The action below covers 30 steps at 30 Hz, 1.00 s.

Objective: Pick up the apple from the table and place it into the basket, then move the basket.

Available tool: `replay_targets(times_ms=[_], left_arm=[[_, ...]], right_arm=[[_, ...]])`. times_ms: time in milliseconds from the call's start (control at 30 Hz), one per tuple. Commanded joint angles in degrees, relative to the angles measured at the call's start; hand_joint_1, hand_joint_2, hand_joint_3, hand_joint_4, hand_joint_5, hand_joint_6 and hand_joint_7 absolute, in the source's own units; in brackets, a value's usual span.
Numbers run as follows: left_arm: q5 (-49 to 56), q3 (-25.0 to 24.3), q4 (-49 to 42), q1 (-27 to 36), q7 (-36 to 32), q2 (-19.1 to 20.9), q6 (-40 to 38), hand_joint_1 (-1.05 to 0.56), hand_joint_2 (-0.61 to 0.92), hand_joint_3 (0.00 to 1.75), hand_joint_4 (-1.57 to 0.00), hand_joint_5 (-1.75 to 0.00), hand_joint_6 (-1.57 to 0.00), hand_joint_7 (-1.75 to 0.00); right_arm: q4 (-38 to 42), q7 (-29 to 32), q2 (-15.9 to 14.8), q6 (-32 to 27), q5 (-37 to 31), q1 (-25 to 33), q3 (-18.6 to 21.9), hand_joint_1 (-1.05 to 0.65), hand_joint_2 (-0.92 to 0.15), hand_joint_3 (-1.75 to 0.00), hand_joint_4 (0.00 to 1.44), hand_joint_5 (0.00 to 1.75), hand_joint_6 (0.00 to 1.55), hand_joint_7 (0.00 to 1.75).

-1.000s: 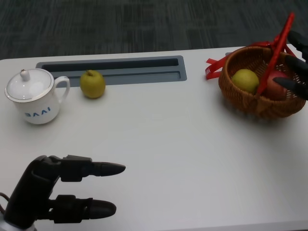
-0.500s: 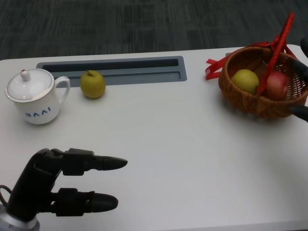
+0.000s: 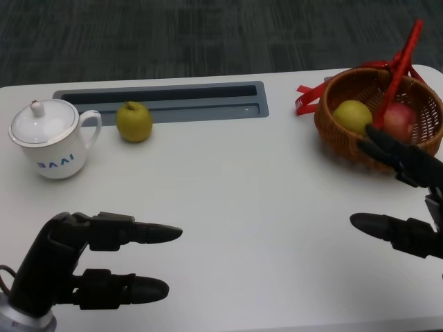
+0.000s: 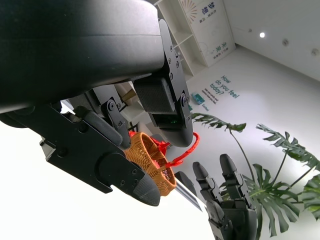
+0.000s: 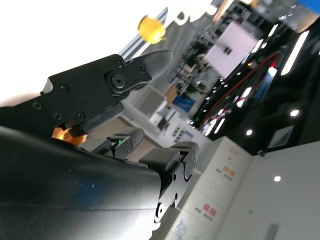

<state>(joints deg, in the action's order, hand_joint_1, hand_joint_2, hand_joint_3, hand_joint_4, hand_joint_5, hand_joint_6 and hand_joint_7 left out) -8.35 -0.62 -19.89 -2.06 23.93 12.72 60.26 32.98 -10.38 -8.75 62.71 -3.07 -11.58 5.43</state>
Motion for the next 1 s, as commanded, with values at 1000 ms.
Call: replay_targets(times_ms=[1000], left_arm=[[-1.95, -1.18, -2.91, -1.33, 0.0, 2.02, 1.78, -0.53, 0.71, 0.0, -0.98, 0.0, -0.88, 0.0]], right_arm=[[2.03, -10.63, 3.04, -1.3, 4.05, -3.23, -15.38, -0.47, -0.8, 0.0, 0.76, 0.0, 0.68, 0.01]])
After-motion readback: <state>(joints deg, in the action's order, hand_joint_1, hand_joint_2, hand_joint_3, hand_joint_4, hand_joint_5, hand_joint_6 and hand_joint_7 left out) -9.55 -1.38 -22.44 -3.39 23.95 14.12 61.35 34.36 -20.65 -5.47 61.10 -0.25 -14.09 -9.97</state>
